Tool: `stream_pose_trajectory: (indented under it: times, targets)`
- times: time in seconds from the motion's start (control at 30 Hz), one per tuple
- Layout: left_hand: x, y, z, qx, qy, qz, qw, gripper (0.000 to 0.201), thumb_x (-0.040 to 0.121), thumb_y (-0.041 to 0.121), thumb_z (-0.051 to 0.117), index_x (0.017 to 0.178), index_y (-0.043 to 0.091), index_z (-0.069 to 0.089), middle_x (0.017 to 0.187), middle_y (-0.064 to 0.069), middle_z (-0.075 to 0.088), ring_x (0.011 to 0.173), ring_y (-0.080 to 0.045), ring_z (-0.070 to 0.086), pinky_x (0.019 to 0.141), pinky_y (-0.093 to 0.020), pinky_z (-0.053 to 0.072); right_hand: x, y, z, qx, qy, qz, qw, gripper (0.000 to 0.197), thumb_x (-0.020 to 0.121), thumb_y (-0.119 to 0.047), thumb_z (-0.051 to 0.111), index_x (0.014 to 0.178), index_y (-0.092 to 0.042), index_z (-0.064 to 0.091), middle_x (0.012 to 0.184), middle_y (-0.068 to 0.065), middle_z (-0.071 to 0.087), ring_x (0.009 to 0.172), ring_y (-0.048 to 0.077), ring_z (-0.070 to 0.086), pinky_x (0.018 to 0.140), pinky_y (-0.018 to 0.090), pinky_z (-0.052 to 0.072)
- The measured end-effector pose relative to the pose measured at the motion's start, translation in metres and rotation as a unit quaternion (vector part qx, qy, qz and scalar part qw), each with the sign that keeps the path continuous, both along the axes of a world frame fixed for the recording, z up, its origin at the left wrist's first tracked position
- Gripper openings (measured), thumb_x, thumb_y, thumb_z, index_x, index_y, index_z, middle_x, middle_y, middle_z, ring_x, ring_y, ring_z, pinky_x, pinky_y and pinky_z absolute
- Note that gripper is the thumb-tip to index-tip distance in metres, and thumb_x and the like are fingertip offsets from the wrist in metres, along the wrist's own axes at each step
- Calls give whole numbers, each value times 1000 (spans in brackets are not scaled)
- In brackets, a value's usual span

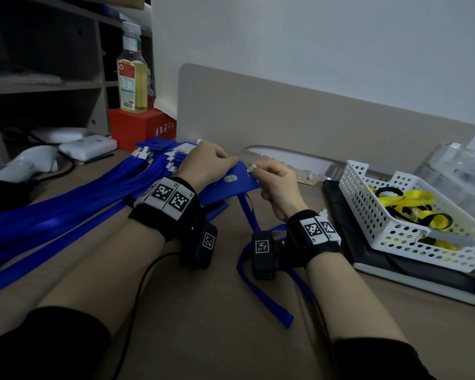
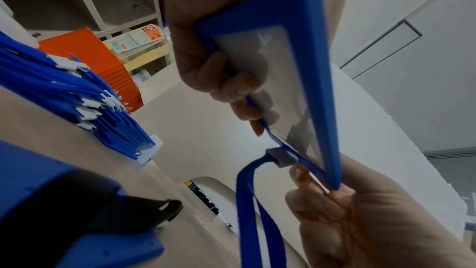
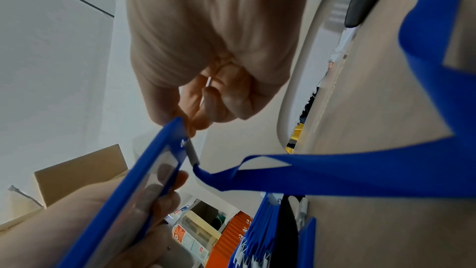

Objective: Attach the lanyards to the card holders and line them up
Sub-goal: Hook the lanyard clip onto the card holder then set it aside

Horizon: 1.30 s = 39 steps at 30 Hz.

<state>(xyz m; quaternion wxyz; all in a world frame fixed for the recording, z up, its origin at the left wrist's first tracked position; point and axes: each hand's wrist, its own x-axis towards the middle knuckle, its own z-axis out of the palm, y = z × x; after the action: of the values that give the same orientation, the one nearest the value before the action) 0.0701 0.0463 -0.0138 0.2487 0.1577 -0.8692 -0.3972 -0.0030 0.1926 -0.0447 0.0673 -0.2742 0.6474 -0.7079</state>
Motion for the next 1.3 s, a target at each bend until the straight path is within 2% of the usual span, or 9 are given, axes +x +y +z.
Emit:
stream_pose_trajectory:
  times: [0.27, 0.37, 0.53, 0.67, 0.8, 0.87, 0.97, 1.17, 1.3]
  targets:
    - [-1, -5, -2, -8, -1, 18, 1000, 29, 92, 38, 58, 68, 22, 66, 79, 3, 66, 80, -16, 63, 71, -32, 50, 1, 0, -2, 34, 40, -4, 999, 7, 90, -9, 63, 86, -8, 69, 60, -4, 54, 45, 4, 36, 41, 18, 26]
    - [-2, -6, -4, -25, -11, 32, 999, 33, 93, 38, 56, 64, 22, 62, 77, 2, 64, 80, -18, 61, 67, -29, 44, 1, 1, -3, 62, 88, -12, 994, 15, 91, -12, 62, 97, -1, 71, 62, -4, 56, 44, 0, 39, 42, 12, 31]
    - [-3, -8, -5, -19, -12, 42, 999, 36, 94, 37, 55, 63, 20, 60, 76, -2, 64, 81, -23, 61, 71, -32, 48, 1, 0, -1, 117, 124, -21, 985, 18, 93, -16, 59, 99, -6, 73, 59, -12, 57, 49, 5, 40, 43, 13, 33]
    - [-2, -5, -4, -21, -3, 49, 999, 43, 94, 36, 55, 55, 18, 53, 61, 2, 54, 66, -19, 53, 59, -27, 35, 6, -2, 0, 117, 103, -18, 988, 18, 93, -14, 55, 87, -13, 72, 49, -16, 51, 47, 6, 38, 41, 13, 29]
    - [0, -7, 0, -45, 10, -4, 999, 31, 92, 38, 58, 69, 19, 68, 71, 5, 64, 73, -15, 60, 65, -31, 47, 8, -1, 3, 90, 68, -5, 994, 27, 95, -18, 54, 68, -12, 54, 55, -4, 39, 46, 7, 34, 41, 14, 27]
    - [2, -6, 2, -37, -1, -46, 998, 24, 90, 38, 62, 79, 20, 72, 78, 5, 67, 78, -13, 63, 70, -31, 50, 8, -2, 2, 112, 76, 8, 991, 28, 96, -23, 53, 71, -12, 56, 56, -5, 42, 46, 5, 36, 42, 15, 27]
    - [4, -3, 4, -52, -28, -75, 995, 21, 89, 36, 63, 80, 20, 72, 80, 4, 68, 78, -11, 63, 67, -25, 48, 10, -2, 0, 130, 56, 39, 989, 26, 95, -24, 55, 72, -18, 64, 59, -5, 48, 50, 8, 37, 44, 21, 22]
    - [6, -2, 6, -11, -36, -85, 996, 14, 86, 37, 68, 89, 23, 70, 82, 10, 64, 83, -7, 61, 74, -26, 50, 6, 1, 3, 119, -14, 81, 989, 25, 93, -23, 57, 68, -18, 59, 62, 3, 42, 50, 15, 31, 46, 27, 17]
    - [8, -3, 7, 3, -32, -80, 996, 15, 86, 36, 69, 86, 22, 71, 83, 8, 64, 81, -6, 59, 74, -25, 49, 9, 3, 5, 115, -31, 102, 988, 44, 92, -18, 55, 49, -24, 61, 57, 1, 41, 50, 14, 31, 52, 29, 23]
